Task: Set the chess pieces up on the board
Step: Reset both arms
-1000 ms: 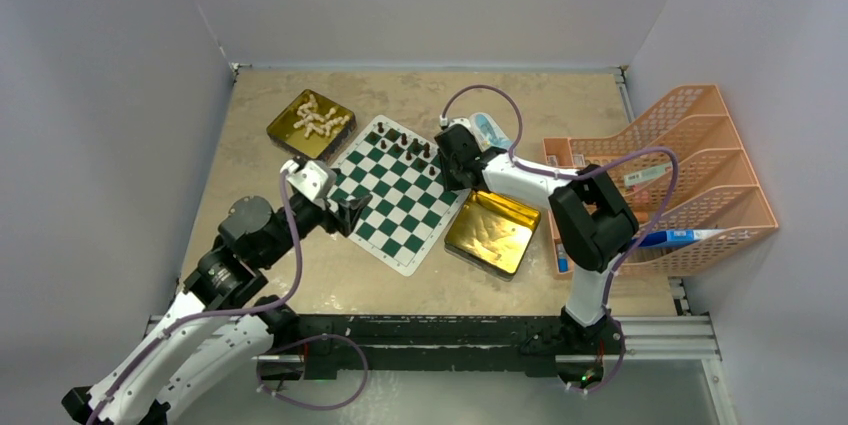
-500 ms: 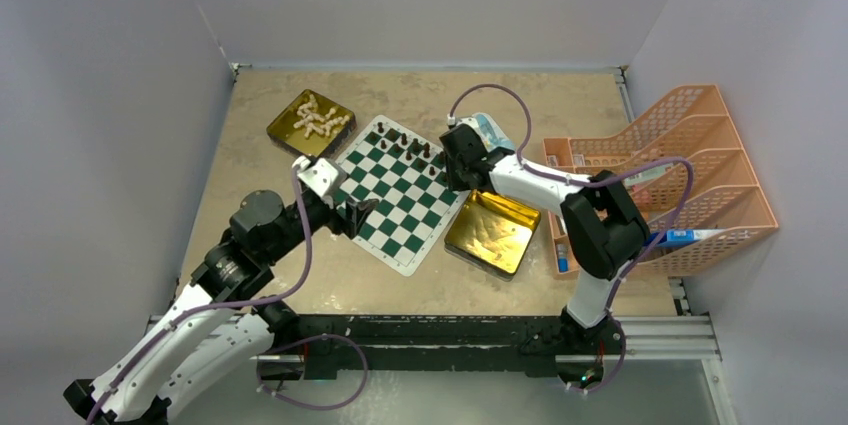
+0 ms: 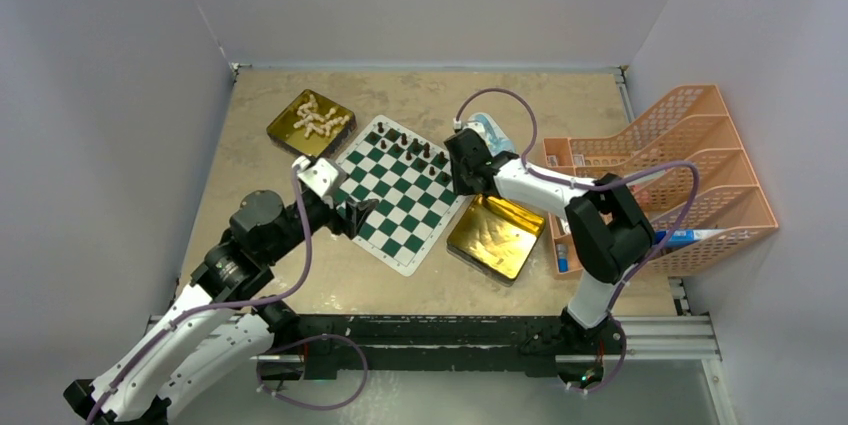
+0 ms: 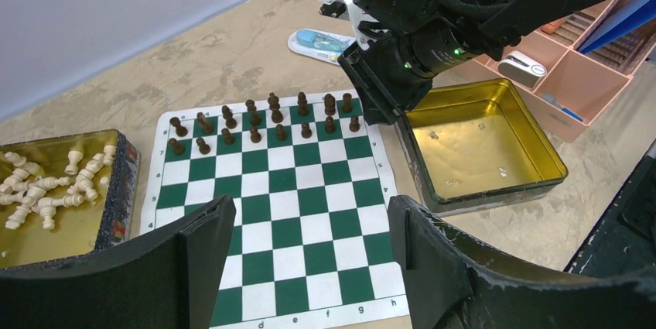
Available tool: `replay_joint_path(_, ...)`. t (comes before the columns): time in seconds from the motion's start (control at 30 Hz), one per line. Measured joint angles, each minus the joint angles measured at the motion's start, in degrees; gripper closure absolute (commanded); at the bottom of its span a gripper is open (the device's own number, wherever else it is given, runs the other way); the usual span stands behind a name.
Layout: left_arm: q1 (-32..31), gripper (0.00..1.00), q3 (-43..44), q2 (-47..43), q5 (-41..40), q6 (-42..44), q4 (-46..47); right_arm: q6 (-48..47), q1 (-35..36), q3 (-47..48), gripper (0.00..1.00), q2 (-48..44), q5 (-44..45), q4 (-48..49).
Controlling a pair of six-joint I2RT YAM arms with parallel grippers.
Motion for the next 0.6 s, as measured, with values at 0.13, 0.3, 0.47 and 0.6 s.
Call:
replay_joint_path(0.13, 0.0, 0.28, 0.0, 0.4, 0.0, 0.0, 0.0, -0.2, 0.0, -1.0, 0.57, -1.2, 0.4, -0.1)
replay_joint_path(0.3, 0.0, 0.26, 0.0, 1.8, -0.2, -0.3, 0.0, -0.7, -0.2, -0.4, 0.53, -3.6, -0.2, 0.2)
replay_joint_path(0.47, 0.0, 0.22, 0.0, 4.5, -1.4, -2.8, 0.2, -1.1, -0.2, 0.8, 0.46, -7.6, -1.4, 0.5)
replay_joint_path(0.6, 0.0, 0.21, 2.1, 9.3, -1.8, -6.8, -0.9, -1.4, -0.2, 0.8, 0.36, -14.1, -2.8, 1.5)
